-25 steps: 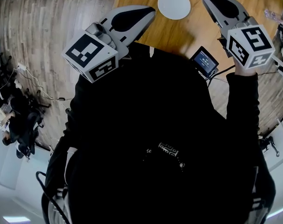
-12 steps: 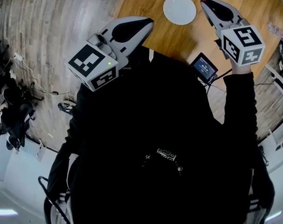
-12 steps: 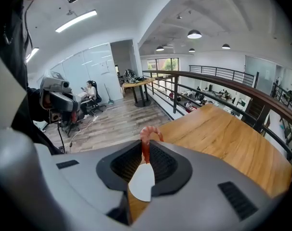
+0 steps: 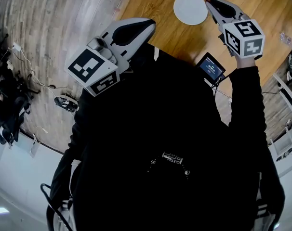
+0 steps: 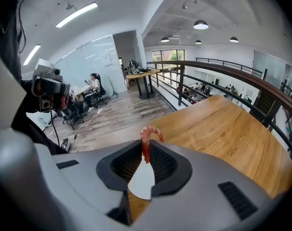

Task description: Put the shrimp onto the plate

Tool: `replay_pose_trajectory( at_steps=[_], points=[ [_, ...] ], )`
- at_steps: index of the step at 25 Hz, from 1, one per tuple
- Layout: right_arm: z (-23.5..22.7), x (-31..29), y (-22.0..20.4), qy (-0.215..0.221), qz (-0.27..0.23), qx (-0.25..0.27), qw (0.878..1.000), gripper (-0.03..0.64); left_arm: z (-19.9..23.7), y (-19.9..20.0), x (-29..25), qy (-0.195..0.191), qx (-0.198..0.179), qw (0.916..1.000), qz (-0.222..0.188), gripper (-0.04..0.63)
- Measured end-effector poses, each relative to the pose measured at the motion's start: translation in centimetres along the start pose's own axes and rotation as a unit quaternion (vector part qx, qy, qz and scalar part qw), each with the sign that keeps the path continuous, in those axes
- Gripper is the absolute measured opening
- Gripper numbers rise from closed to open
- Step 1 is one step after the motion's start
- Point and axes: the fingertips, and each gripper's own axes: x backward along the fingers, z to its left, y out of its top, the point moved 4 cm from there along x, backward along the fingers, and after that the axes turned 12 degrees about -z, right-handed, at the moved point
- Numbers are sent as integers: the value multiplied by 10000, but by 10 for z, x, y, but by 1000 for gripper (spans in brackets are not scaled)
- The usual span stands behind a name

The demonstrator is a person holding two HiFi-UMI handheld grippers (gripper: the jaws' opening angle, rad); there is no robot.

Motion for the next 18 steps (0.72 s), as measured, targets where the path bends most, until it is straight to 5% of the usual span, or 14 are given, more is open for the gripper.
replay_pose_trajectory(
  at_steps=[18],
  points=[
    [1,-44,-64,155,788,83,9967,60,-4,-12,33,443,231,9987,-140,6]
  ],
)
